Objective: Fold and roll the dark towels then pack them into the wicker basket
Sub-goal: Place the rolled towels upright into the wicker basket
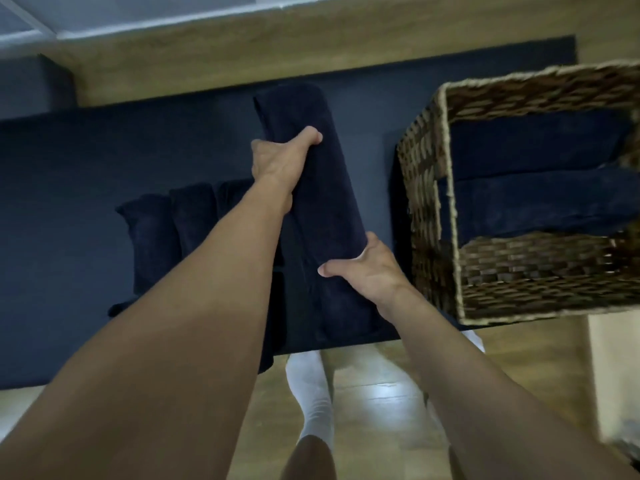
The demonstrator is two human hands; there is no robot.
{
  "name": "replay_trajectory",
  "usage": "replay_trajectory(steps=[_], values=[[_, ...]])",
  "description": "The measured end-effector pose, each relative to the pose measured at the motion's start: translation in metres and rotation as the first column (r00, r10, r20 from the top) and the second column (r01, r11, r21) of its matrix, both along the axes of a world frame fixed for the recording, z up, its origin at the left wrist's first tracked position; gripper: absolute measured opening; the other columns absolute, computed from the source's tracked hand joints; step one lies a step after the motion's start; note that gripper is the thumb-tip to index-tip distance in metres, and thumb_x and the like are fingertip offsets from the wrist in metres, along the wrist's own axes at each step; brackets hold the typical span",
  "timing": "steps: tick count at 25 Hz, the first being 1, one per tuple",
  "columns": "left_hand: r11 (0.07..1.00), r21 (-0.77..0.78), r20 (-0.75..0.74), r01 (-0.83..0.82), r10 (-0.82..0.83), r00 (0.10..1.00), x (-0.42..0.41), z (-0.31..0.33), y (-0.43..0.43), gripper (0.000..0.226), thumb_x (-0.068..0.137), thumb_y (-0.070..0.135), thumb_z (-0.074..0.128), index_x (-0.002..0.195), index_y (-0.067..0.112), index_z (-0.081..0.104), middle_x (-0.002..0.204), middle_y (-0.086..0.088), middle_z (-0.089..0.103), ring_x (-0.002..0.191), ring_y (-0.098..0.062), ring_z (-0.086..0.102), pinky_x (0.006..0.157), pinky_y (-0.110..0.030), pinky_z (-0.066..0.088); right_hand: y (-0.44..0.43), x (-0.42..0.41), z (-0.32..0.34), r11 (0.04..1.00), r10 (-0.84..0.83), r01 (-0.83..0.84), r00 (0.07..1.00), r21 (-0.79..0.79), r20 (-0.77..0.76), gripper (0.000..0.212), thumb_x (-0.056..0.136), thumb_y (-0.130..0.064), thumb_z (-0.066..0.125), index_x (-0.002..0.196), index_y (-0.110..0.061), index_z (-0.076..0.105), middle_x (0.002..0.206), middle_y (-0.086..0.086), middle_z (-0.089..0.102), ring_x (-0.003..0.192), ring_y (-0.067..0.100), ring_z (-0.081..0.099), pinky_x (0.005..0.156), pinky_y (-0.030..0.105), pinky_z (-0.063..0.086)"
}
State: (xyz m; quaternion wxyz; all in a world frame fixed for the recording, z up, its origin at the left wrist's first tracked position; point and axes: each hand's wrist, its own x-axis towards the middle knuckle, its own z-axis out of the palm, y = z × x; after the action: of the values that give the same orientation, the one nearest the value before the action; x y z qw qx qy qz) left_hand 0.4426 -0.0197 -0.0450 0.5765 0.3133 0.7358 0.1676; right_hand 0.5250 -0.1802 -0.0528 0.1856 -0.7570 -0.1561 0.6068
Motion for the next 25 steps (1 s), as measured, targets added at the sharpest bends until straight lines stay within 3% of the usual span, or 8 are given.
replay_trajectory(steps=[5,7,9,11,14,15,16,25], values=[[0.932,0.093,0.194,-0.349,0.327,0.925,0.043,0.080,0.007,0.061,0.054,0.037,0.082,0.106,0.012,0.064,0.098,-0.002,0.074,0.087,-0.021,0.072,0.071,-0.040,0.063,0.011,0.070,0.086,0.955,0.164,-0.260,0.864,0.142,0.476,0.083,0.073,-0.061,0.073,0.142,-0.030,0.040,0.137,-0.003,0.049,0.125,0.022,0.049,0.106,0.047,0.039],[0.882,0.089,0.272,-0.463,0.426,0.863,0.062,0.110,0.000,0.042,0.064,0.030,0.082,0.098,0.012,0.065,0.095,-0.003,0.075,0.084,-0.021,0.073,0.071,-0.041,0.063,-0.004,0.098,0.113,0.952,0.017,-0.198,0.794,0.232,0.607,0.077,0.084,-0.066,0.056,0.148,-0.028,0.036,0.149,-0.002,0.041,0.136,0.021,0.039,0.113,0.048,0.030],[0.833,0.061,0.316,-0.550,0.506,0.802,0.083,0.134,-0.015,0.034,0.071,0.029,0.080,0.096,0.014,0.062,0.097,-0.003,0.074,0.085,-0.021,0.073,0.074,-0.042,0.062,-0.021,0.123,0.130,0.930,-0.307,0.146,0.815,0.339,0.492,0.081,0.083,-0.066,0.057,0.150,-0.026,0.033,0.152,-0.001,0.036,0.139,0.021,0.037,0.114,0.047,0.032],[0.801,0.031,0.342,-0.598,0.554,0.760,0.107,0.146,-0.038,0.040,0.072,0.031,0.080,0.102,0.015,0.060,0.100,-0.002,0.073,0.087,-0.021,0.073,0.075,-0.043,0.062,-0.031,0.149,0.141,0.716,-0.697,0.664,0.699,0.213,0.163,0.096,0.072,-0.068,0.069,0.150,-0.027,0.029,0.147,0.002,0.042,0.133,0.028,0.045,0.108,0.050,0.041],[0.776,-0.038,0.345,-0.630,0.602,0.720,0.154,0.146,-0.089,0.060,0.072,0.033,0.081,0.123,0.014,0.054,0.107,-0.002,0.071,0.091,-0.020,0.071,0.079,-0.044,0.061,-0.043,0.192,0.151,0.213,-0.944,0.941,0.129,-0.264,-0.303,0.095,0.069,-0.056,0.080,0.144,-0.019,0.035,0.135,0.019,0.046,0.124,0.045,0.049,0.096,0.062,0.047],[0.764,-0.073,0.335,-0.641,0.624,0.706,0.170,0.142,-0.109,0.064,0.073,0.033,0.081,0.127,0.015,0.052,0.109,-0.002,0.071,0.092,-0.020,0.071,0.080,-0.044,0.061,-0.050,0.206,0.150,0.115,-0.934,0.931,-0.018,-0.347,-0.358,0.096,0.069,-0.053,0.082,0.143,-0.015,0.035,0.135,0.024,0.046,0.122,0.048,0.050,0.094,0.064,0.048],[0.748,-0.114,0.324,-0.654,0.651,0.687,0.185,0.138,-0.129,0.065,0.074,0.034,0.081,0.129,0.017,0.051,0.110,-0.001,0.070,0.092,-0.019,0.070,0.079,-0.043,0.061,-0.057,0.219,0.148,0.080,-0.925,0.924,-0.071,-0.374,-0.373,0.097,0.067,-0.054,0.082,0.141,-0.012,0.036,0.134,0.027,0.046,0.120,0.049,0.051,0.091,0.065,0.049],[0.575,-0.385,0.131,-0.722,0.809,0.574,0.286,0.062,-0.247,0.069,0.076,0.028,0.081,0.133,0.017,0.044,0.120,-0.002,0.063,0.099,-0.020,0.064,0.086,-0.043,0.057,-0.125,0.330,0.061,0.145,-0.983,0.961,0.114,-0.235,-0.141,0.083,0.069,-0.049,0.082,0.136,-0.023,0.042,0.122,0.018,0.060,0.102,0.044,0.061,0.080,0.065,0.052]])
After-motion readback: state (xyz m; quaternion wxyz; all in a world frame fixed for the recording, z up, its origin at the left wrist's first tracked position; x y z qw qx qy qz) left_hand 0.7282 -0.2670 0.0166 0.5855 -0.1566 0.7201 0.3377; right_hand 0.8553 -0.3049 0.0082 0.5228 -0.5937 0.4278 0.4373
